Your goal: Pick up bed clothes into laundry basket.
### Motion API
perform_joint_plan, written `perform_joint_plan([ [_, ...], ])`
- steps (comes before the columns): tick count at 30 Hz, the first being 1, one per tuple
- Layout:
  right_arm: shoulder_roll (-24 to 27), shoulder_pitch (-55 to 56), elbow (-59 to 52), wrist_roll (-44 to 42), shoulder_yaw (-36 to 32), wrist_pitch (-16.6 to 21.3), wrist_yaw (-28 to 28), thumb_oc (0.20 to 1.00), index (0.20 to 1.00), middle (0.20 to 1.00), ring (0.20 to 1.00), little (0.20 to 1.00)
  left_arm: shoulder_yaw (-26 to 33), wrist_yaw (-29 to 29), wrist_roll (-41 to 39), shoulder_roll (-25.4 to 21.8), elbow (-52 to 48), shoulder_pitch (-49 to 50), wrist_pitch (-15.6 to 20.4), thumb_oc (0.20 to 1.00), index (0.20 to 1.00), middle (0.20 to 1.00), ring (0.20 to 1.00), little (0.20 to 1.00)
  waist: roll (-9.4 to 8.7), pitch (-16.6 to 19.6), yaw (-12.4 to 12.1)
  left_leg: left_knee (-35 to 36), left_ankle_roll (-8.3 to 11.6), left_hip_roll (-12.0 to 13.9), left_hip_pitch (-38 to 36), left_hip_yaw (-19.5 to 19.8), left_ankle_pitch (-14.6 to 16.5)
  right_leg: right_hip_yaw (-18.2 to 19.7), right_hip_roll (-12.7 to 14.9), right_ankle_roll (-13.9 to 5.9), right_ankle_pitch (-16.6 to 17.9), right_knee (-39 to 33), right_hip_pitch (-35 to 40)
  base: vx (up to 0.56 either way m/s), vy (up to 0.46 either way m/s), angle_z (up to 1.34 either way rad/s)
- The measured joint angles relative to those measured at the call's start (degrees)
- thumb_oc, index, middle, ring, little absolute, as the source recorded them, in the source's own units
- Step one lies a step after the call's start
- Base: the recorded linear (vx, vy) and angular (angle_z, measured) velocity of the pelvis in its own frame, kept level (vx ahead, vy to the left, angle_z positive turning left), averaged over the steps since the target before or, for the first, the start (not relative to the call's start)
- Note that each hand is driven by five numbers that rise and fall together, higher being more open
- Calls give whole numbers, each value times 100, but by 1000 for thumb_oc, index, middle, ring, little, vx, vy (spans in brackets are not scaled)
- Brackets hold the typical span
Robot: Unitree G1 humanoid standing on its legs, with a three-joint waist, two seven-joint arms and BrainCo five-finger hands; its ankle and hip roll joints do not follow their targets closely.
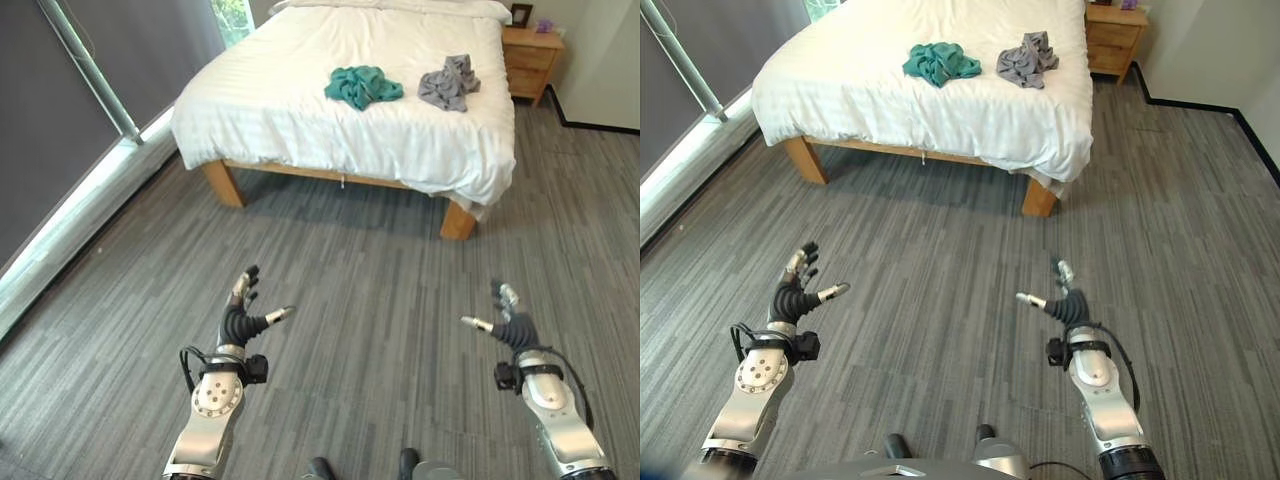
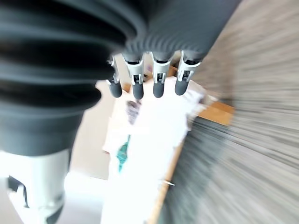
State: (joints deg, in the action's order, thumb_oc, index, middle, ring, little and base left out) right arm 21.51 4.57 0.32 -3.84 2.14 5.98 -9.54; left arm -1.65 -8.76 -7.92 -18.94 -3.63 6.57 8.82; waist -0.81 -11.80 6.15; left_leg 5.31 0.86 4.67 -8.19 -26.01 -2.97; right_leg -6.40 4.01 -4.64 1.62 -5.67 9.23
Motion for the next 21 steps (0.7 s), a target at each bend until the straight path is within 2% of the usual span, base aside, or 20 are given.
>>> perform_joint_plan([
  [7, -27, 10, 115, 119, 197, 44, 21, 1000, 1000, 1000, 1000, 1000, -90, 58, -10, -2, 24, 41, -19, 1000, 1000, 1000, 1000, 1000, -117, -80, -1, 2, 10, -9, 112, -13, 16, 69, -10, -16, -6, 190, -230, -27, 35, -4],
  [8, -21, -48, 134, 120, 241, 44, 18, 1000, 1000, 1000, 1000, 1000, -95, 55, -16, -25, 24, 38, -19, 1000, 1000, 1000, 1000, 1000, -93, -144, 10, 6, 15, -6, 160, -13, 19, 93, -13, -134, -90, 552, -487, -27, 80, -22],
  [9, -27, -147, 175, 124, 318, 35, 37, 1000, 1000, 1000, 1000, 1000, -139, 62, -35, -106, 41, 28, -43, 1000, 1000, 1000, 1000, 1000, -56, -286, 36, 3, -23, 37, 227, -19, 5, 97, 8, -355, -248, 1307, -936, 121, 39, -35],
  [10, -33, -302, 249, 130, 407, 25, 38, 1000, 1000, 1000, 1000, 1000, -141, 47, -37, -178, 120, -34, -54, 1000, 1000, 1000, 1000, 1000, -76, -497, 73, 3, -89, 31, 228, -100, 56, 76, 109, -573, -372, 2325, -1514, 130, 37, -33],
  [11, -36, -391, 254, 131, 466, 13, 36, 1000, 1000, 1000, 1000, 1000, -146, 46, -36, -214, 204, -87, -66, 1000, 1000, 1000, 1000, 1000, -91, -595, 80, 33, -103, 26, 220, -178, 85, -77, 294, -869, -531, 3014, -1940, 373, -65, -29],
  [12, -49, -391, 246, 131, 519, -14, 38, 1000, 1000, 1000, 1000, 1000, -190, 45, -37, -193, 345, -129, -124, 1000, 1000, 1000, 1000, 1000, -156, -600, 121, 35, -88, -126, 251, -205, 128, -405, 650, -783, -646, 2934, -2261, 363, -80, -13],
  [14, -68, -378, 234, 131, 545, -25, 37, 1000, 1000, 1000, 1000, 1000, -231, 45, -38, -143, 377, -178, -158, 1000, 1000, 1000, 1000, 1000, -140, -601, 126, 34, -73, -156, 384, -156, 151, -561, 867, -702, -606, 2392, -2469, 385, -101, 21],
  [15, -103, -328, 240, 131, 515, -32, 31, 1000, 1000, 1000, 1000, 1000, -308, 63, -38, -157, 450, -260, -162, 1000, 1000, 1000, 1000, 1000, -168, -578, 224, 4, -10, -173, 494, 16, 192, -662, 914, -694, -489, 1609, -2523, 292, -86, 50],
  [16, -233, -326, 257, 131, 497, -37, 25, 1000, 1000, 1000, 1000, 1000, -265, 66, -39, -209, 463, -271, -164, 1000, 1000, 1000, 1000, 1000, -408, -561, 262, -332, -110, -355, 590, 49, 257, -613, 1131, -791, -511, 1208, -2522, 547, -183, 57],
  [17, -272, -366, 258, 131, 496, -17, 11, 1000, 1000, 1000, 1000, 1000, -245, 60, -39, -230, 575, -350, -163, 1000, 1000, 1000, 1000, 1000, -592, -612, 312, -1039, -148, -336, 793, 182, 744, -553, 1318, -870, -147, 1163, -2462, 364, -119, 34],
  [18, -243, -388, 409, 132, 496, -66, 14, 1000, 1000, 1000, 1000, 1000, -258, 62, -44, -24, 868, -382, -263, 1000, 1000, 1000, 1000, 1000, -378, -585, 312, -1128, -43, -185, 781, 180, 879, -573, 1266, -745, 50, 1258, -2391, 499, -177, 26],
  [19, -206, -323, 394, 132, 471, -65, 8, 1000, 1000, 1000, 1000, 1000, -297, 69, -45, 48, 856, -329, -268, 1000, 1000, 1000, 1000, 1000, -245, -527, 331, -1058, 4, -97, 782, 190, 877, -592, 1175, -689, 70, 1383, -2409, 313, -166, 22],
  [20, -181, -235, 405, 132, 476, -64, 11, 1000, 1000, 1000, 1000, 1000, -390, 88, -45, 36, 712, -160, -251, 1000, 1000, 1000, 1000, 1000, -175, -469, 399, -669, 187, 7, 471, 227, 800, -742, 952, -615, 27, 1317, -2106, 213, -143, 18],
  [21, -200, -236, 455, 130, 491, -64, 13, 1000, 1000, 1000, 1000, 1000, -409, 110, -47, 12, 677, -71, -251, 1000, 1000, 1000, 1000, 1000, -126, -469, 402, -669, 384, 163, 328, 200, 721, -798, 802, -467, -16, 1362, -2013, 198, -169, 15],
])
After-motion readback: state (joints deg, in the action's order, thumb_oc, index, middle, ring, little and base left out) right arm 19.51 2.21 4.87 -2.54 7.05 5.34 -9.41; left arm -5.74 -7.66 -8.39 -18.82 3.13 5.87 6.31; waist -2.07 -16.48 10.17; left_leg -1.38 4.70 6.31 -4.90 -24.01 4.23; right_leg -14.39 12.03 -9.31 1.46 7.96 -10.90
